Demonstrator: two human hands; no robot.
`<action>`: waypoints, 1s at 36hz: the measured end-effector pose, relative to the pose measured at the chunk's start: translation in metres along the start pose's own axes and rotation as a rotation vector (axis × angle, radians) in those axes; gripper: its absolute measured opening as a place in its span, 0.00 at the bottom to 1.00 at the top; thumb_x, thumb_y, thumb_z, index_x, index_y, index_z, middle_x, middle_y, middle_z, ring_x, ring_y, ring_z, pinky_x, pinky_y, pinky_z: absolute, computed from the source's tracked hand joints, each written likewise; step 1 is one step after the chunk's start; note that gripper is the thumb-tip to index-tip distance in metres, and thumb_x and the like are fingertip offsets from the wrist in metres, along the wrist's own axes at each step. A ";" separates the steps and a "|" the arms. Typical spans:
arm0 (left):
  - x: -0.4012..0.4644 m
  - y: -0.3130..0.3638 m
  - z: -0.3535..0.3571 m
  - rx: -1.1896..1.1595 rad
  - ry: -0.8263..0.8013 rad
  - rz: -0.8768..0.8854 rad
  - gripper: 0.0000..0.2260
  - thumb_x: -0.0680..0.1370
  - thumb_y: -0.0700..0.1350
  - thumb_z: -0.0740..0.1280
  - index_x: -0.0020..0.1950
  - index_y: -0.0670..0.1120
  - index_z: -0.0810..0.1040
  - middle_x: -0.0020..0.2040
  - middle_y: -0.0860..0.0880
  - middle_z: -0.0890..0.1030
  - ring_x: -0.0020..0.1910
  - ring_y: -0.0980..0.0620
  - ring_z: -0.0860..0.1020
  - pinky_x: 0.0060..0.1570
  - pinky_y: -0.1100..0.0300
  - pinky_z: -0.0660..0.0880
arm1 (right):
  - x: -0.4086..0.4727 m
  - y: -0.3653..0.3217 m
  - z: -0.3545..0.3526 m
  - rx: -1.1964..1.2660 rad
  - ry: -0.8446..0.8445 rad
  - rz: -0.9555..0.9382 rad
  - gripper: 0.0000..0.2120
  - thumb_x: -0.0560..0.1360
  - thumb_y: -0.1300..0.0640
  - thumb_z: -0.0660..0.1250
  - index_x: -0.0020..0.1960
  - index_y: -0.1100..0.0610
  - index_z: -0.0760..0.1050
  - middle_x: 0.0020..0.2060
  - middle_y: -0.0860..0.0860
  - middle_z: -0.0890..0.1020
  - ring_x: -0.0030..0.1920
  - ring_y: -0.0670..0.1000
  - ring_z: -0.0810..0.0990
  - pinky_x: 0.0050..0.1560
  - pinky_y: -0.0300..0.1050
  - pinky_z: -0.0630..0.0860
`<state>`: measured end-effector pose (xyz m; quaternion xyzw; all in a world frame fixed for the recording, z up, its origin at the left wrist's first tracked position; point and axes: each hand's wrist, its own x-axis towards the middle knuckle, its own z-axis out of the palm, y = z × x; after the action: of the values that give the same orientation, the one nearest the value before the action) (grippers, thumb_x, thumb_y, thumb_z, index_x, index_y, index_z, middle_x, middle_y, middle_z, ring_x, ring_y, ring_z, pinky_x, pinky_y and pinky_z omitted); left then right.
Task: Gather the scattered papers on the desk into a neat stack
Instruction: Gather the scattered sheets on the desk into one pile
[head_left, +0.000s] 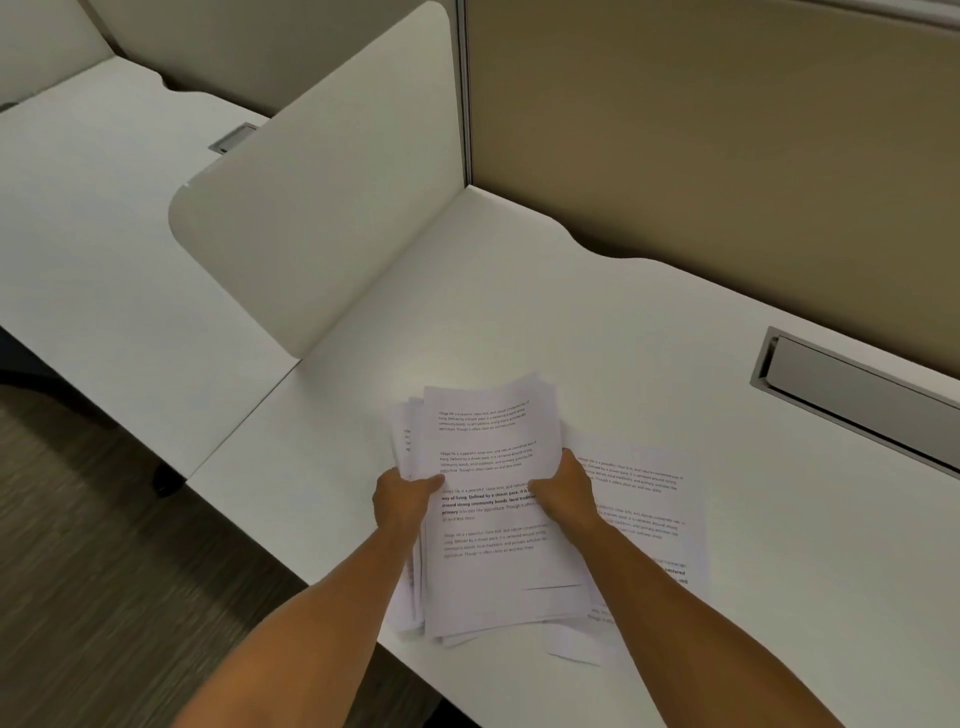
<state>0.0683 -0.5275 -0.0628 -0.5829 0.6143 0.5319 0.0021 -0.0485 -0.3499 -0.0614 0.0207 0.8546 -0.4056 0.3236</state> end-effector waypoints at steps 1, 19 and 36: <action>0.001 -0.001 -0.002 -0.028 -0.033 0.007 0.23 0.68 0.42 0.79 0.61 0.39 0.78 0.56 0.40 0.83 0.51 0.41 0.82 0.54 0.47 0.80 | 0.000 0.001 0.000 -0.001 -0.005 0.004 0.23 0.74 0.67 0.68 0.68 0.62 0.69 0.61 0.58 0.78 0.59 0.58 0.79 0.57 0.48 0.78; -0.007 0.000 -0.015 -0.298 -0.431 0.136 0.20 0.68 0.36 0.77 0.56 0.51 0.82 0.52 0.50 0.86 0.51 0.49 0.85 0.49 0.53 0.82 | -0.006 0.008 -0.017 0.255 -0.049 0.039 0.27 0.73 0.57 0.74 0.69 0.58 0.71 0.60 0.56 0.81 0.59 0.57 0.81 0.61 0.54 0.79; -0.035 0.066 -0.041 -0.233 -0.692 0.245 0.28 0.66 0.40 0.78 0.65 0.42 0.76 0.60 0.40 0.83 0.57 0.37 0.81 0.58 0.35 0.76 | -0.024 -0.003 -0.078 0.623 -0.246 -0.018 0.23 0.66 0.49 0.81 0.58 0.54 0.82 0.52 0.51 0.88 0.53 0.54 0.87 0.55 0.55 0.83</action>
<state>0.0573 -0.5461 0.0199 -0.2874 0.5779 0.7597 0.0797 -0.0721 -0.2915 -0.0100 0.0619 0.6443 -0.6497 0.3988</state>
